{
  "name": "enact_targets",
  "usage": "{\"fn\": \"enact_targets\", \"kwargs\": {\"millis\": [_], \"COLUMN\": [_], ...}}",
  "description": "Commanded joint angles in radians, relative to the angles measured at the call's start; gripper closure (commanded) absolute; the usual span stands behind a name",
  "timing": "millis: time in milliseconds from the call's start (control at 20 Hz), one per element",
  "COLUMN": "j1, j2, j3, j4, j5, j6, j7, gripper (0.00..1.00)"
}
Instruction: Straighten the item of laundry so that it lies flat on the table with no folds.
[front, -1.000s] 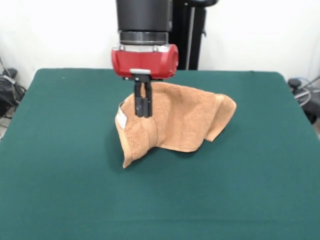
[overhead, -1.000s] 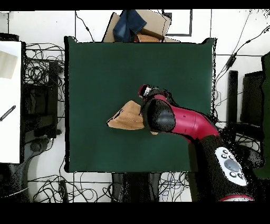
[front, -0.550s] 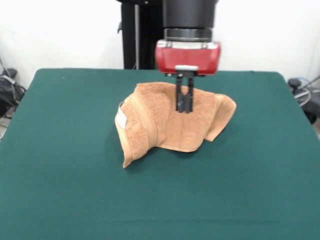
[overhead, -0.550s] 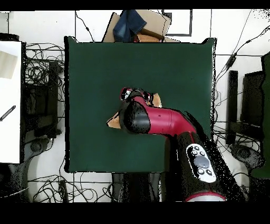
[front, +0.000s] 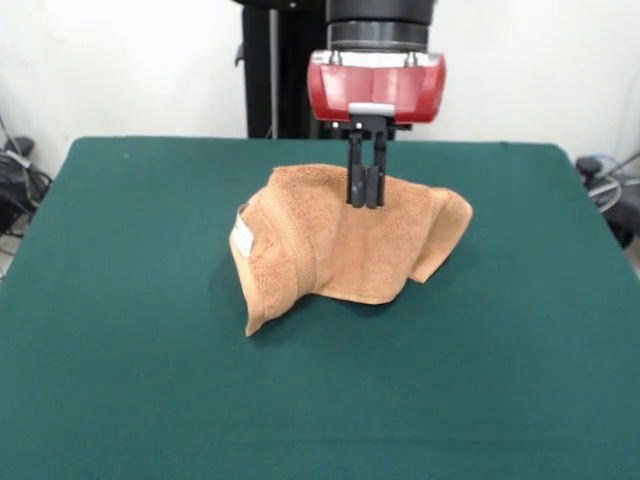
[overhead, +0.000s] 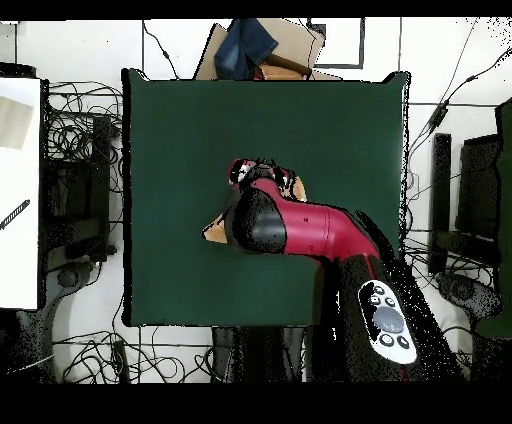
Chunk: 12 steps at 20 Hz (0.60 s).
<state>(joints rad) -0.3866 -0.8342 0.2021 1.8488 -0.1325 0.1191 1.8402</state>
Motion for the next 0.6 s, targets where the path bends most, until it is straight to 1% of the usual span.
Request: {"fn": "enact_targets", "kwargs": {"millis": [50,350,600], "j1": [-0.037,-0.081,-0.086], "j2": [0.003,0.048,0.060], "j3": [0.055,0.090,0.087], "j4": [0.083,0.098,0.125], "j5": [0.036,-0.007,-0.032], "j6": [0.059,-0.004,-0.053], "j7": [0.143,0.120,0.130], "gripper": [1.00,1.00,1.00]}}
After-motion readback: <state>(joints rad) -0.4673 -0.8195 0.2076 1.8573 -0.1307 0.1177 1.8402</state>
